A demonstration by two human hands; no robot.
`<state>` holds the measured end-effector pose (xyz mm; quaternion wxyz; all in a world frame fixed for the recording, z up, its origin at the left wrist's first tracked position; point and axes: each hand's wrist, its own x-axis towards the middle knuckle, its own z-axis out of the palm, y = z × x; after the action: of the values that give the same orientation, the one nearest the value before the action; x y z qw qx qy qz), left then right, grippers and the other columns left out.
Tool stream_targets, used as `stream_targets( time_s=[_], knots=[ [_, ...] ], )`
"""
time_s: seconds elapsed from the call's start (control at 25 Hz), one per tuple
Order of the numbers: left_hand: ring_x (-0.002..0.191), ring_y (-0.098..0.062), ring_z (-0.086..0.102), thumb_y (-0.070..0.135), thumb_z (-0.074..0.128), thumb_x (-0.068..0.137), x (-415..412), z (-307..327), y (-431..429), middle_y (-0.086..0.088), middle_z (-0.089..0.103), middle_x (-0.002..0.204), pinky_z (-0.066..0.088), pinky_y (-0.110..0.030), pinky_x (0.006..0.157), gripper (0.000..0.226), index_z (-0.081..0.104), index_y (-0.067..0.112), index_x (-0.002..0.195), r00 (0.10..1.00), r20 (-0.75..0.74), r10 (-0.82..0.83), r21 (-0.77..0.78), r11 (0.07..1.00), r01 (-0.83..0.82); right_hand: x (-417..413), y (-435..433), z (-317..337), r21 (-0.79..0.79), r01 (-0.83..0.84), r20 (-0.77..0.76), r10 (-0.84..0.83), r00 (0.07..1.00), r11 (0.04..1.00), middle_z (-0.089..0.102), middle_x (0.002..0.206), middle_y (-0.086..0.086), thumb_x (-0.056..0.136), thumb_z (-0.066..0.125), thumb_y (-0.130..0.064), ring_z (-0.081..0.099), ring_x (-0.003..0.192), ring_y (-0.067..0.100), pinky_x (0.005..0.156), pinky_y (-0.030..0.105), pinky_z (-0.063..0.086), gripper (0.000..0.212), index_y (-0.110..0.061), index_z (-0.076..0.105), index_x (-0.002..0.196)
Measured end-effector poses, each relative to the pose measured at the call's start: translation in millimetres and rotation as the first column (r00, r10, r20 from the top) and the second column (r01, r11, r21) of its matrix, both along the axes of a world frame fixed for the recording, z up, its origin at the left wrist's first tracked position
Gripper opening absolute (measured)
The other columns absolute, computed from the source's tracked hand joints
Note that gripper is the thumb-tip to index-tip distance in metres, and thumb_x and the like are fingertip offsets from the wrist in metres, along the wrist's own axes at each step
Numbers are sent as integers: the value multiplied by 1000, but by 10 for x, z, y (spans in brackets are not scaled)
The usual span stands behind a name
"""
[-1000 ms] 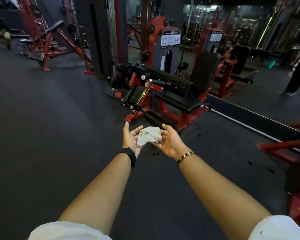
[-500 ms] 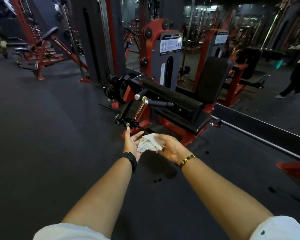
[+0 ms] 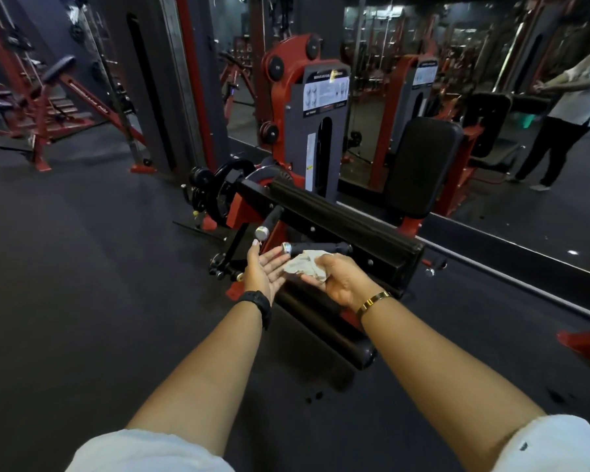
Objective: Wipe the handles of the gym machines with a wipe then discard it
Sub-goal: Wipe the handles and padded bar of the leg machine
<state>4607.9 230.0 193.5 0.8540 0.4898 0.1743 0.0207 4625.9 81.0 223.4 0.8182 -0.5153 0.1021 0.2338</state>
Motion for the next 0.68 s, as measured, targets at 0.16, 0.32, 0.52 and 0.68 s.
stream_targets(
  time_s=[0.16,0.32,0.52,0.68],
  knots=[
    [124,-23,52,51,30,98,576,14,210,-12,55,135,37,-36,106,57,61,7,118,1000,17,9,23,1000,-10,443,196,23,-14,100,88,-98,991,995,55,120,25,87,42,16,64,98,34,64,37,60,45,-1,42,128],
    [141,-23,30,52,24,99,916,-90,224,-9,44,146,21,-36,115,63,51,9,136,1000,-10,-18,82,997,18,737,366,-61,-238,323,264,-259,929,916,63,111,10,91,48,4,65,98,23,77,32,58,32,-17,63,111],
    [138,-25,34,59,22,97,1097,-221,188,-13,45,143,29,-29,101,67,56,11,129,996,-48,-75,92,993,79,899,510,-331,-636,399,614,120,780,661,63,117,4,93,47,-9,59,102,13,90,25,47,29,-19,66,113],
    [106,-15,58,58,30,96,1149,-245,107,-6,60,120,42,-30,89,43,59,27,88,998,-61,22,73,997,-17,865,599,-724,-861,433,461,765,449,265,33,151,4,96,47,-15,24,142,18,116,38,14,51,-18,33,145]
  ],
)
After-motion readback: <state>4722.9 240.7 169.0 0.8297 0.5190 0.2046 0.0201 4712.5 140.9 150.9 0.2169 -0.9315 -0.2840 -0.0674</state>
